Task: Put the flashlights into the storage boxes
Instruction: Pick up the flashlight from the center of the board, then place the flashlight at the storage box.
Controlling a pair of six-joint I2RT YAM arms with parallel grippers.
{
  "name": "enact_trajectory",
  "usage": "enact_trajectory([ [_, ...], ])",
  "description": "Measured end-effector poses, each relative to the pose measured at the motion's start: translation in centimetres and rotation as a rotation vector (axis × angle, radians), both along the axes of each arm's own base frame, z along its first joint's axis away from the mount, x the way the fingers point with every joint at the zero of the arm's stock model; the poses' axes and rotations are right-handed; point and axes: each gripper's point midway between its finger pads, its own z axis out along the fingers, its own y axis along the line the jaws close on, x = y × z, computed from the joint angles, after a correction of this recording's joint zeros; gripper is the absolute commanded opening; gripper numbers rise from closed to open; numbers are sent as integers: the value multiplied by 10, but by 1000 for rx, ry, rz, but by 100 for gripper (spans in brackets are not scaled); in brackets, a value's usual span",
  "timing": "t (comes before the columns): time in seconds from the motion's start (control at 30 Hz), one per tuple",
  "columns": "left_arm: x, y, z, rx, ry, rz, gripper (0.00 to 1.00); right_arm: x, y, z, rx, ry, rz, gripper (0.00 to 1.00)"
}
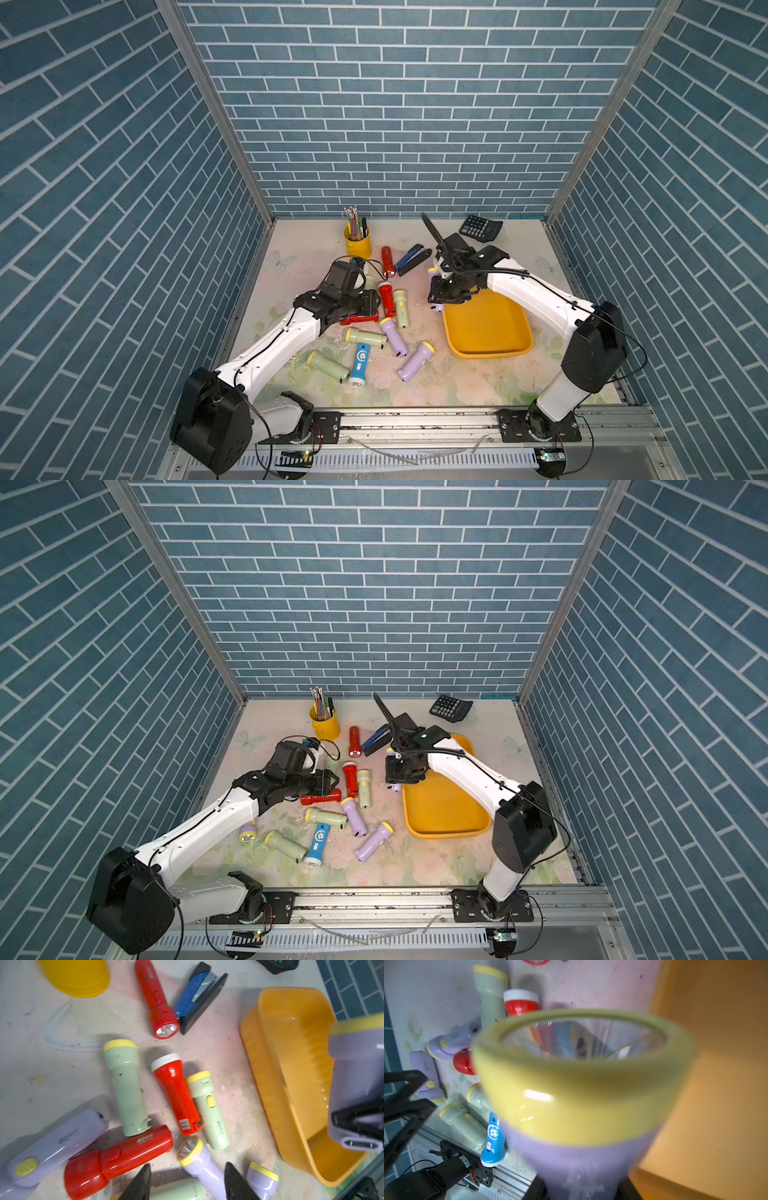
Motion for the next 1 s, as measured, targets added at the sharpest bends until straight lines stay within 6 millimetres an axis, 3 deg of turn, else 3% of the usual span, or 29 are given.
enact_trajectory([
  [0.17, -11, -45, 10, -59, -58, -138, 57, 9, -34, 10, 5, -19, 16, 23],
  [0.3, -25, -83, 6, -87, -75, -271, 57, 8, -62, -5, -26, 18, 17, 22],
  [0.4, -28, -98, -5, -90, -64, -312, 57, 6, -78, -18, -40, 62, 11, 22],
  [0.6, -20, -100, -19, -67, -54, -287, 56, 17, -87, -31, -30, 95, -3, 22],
  [1.0, -10, -93, -20, -32, -81, -232, 57, 44, -68, -106, 4, 255, -10, 23],
])
